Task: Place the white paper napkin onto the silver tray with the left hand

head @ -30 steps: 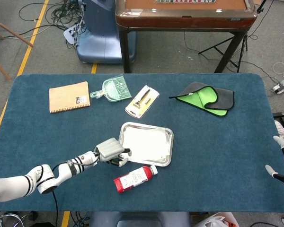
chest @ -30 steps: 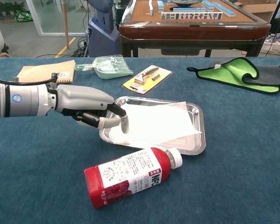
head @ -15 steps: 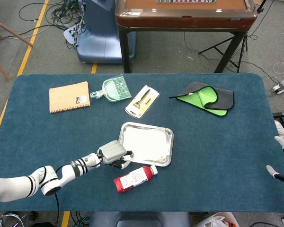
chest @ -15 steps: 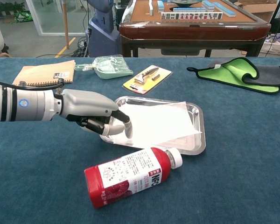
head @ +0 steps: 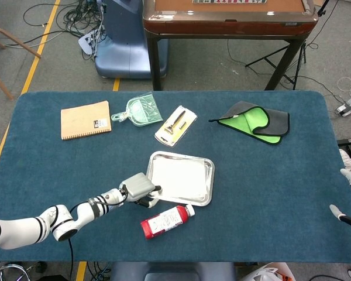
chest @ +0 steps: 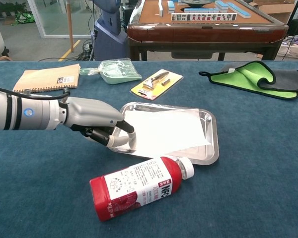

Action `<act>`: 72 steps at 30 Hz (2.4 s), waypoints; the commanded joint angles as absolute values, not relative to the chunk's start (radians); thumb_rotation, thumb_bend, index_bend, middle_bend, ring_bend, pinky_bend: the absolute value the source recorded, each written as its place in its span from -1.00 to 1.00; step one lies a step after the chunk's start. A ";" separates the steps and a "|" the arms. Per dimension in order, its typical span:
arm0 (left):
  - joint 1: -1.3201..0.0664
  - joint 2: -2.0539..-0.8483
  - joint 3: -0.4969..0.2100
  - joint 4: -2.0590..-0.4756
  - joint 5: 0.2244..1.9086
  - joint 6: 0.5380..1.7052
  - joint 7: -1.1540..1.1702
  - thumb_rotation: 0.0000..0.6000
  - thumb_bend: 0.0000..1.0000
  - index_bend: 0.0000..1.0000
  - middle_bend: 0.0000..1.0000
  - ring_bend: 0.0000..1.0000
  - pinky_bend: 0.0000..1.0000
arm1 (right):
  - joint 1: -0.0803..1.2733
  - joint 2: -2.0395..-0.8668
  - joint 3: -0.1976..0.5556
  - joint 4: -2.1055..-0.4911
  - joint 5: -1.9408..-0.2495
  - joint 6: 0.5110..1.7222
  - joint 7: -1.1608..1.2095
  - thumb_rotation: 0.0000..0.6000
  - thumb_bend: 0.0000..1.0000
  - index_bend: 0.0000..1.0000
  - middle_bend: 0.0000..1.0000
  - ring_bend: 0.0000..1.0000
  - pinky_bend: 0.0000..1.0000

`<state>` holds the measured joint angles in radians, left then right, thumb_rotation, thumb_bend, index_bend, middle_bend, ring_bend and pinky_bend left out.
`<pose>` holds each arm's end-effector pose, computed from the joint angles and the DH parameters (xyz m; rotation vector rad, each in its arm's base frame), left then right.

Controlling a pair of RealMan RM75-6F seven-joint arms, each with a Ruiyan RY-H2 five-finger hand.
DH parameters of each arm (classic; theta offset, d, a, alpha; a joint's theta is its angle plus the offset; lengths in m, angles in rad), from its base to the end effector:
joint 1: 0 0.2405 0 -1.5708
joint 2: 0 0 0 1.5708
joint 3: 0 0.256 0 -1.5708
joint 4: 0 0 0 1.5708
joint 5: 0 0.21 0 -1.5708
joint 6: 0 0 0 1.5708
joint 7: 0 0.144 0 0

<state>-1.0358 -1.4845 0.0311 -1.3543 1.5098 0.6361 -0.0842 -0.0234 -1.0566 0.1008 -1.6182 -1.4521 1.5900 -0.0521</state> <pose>-0.1173 0.3459 -0.0494 -2.5035 -0.7437 -0.7122 -0.3275 -0.1555 0.2025 1.2347 -0.7850 0.8135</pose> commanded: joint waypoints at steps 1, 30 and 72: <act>-1.034 -1.489 0.029 -1.346 1.501 0.632 -0.072 -0.85 -0.04 -0.41 1.00 1.00 1.00 | -0.025 -1.056 0.101 -1.619 -1.452 1.591 -0.053 1.00 -0.90 -0.59 -0.48 -0.72 -0.71; -0.978 -1.490 -0.028 -1.343 1.442 0.726 -0.012 -0.80 -0.05 -0.41 1.00 1.00 1.00 | -0.035 -1.051 0.102 -1.630 -1.458 1.610 -0.059 1.00 -0.90 -0.59 -0.48 -0.72 -0.71; -0.351 -1.199 -0.035 -1.665 1.300 1.496 0.177 -0.23 -0.35 -0.55 -0.23 -0.32 -0.35 | 0.066 -0.994 0.074 -1.623 -1.518 1.447 0.011 1.00 -0.90 -0.59 -0.58 -0.73 -0.71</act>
<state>-0.3677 -1.2074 -0.0442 -1.6515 1.2890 1.4795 0.1672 0.0623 -0.9947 0.0766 -1.6252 -1.5132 1.4507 0.0052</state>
